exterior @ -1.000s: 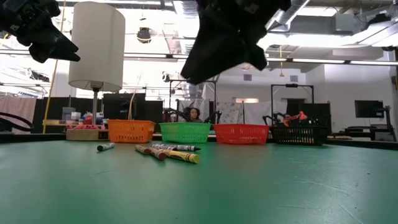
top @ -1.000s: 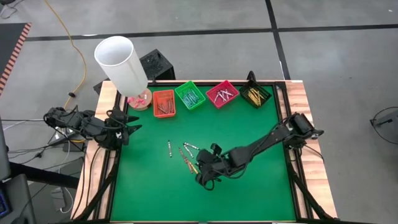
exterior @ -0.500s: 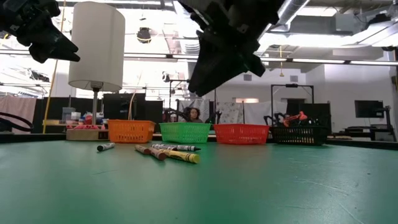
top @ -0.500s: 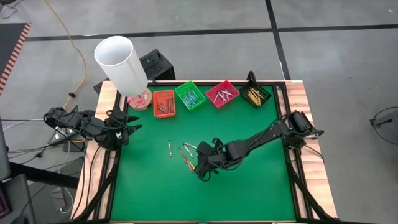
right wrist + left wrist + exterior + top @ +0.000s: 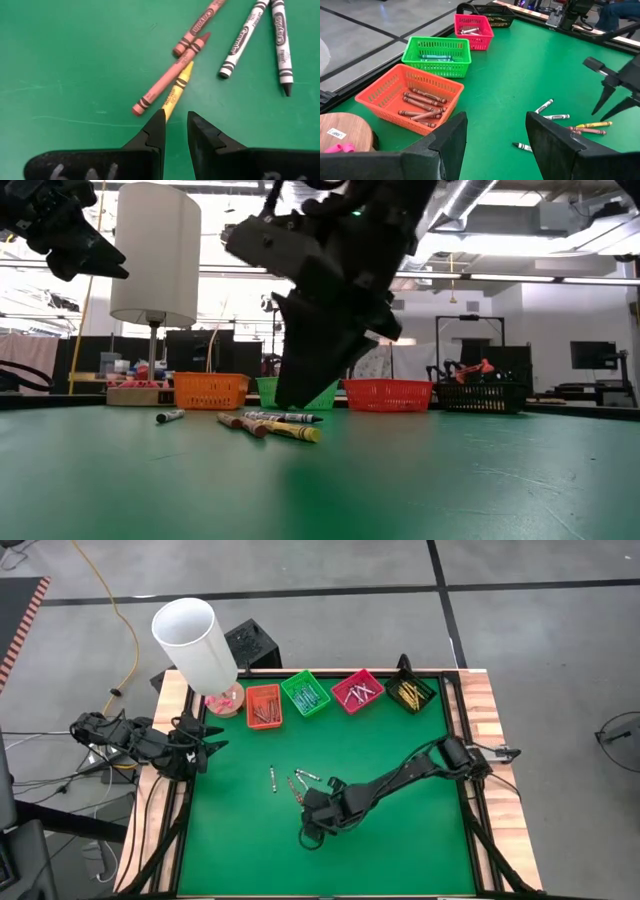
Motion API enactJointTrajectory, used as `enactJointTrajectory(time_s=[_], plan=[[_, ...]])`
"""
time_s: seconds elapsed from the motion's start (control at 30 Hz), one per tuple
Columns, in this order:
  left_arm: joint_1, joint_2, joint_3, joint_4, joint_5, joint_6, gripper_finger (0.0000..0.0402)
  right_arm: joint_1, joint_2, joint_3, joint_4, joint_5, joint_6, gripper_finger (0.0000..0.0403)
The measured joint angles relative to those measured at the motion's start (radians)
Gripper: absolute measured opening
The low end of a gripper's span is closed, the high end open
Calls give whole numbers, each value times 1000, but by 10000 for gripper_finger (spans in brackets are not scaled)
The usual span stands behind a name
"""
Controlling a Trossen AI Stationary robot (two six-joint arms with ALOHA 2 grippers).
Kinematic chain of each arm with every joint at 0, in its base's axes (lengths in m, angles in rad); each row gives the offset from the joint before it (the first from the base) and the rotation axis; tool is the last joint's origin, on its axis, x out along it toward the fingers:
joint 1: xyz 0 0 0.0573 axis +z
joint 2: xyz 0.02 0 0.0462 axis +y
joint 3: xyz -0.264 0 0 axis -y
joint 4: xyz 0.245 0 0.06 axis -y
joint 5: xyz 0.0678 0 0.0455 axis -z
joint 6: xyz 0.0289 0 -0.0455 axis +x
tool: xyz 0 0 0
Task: Sort crayons
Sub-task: Put the yellow/green crayon into the black bin
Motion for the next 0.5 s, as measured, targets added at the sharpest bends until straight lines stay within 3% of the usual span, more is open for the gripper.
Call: enactJointTrajectory(time_s=[0.13,0.5], plan=[[0,0,0,0,0,0,192,12,35,73,-89,22,-1,75],[0,0,0,0,0,0,192,23,35,73,-74,-28,43,76]])
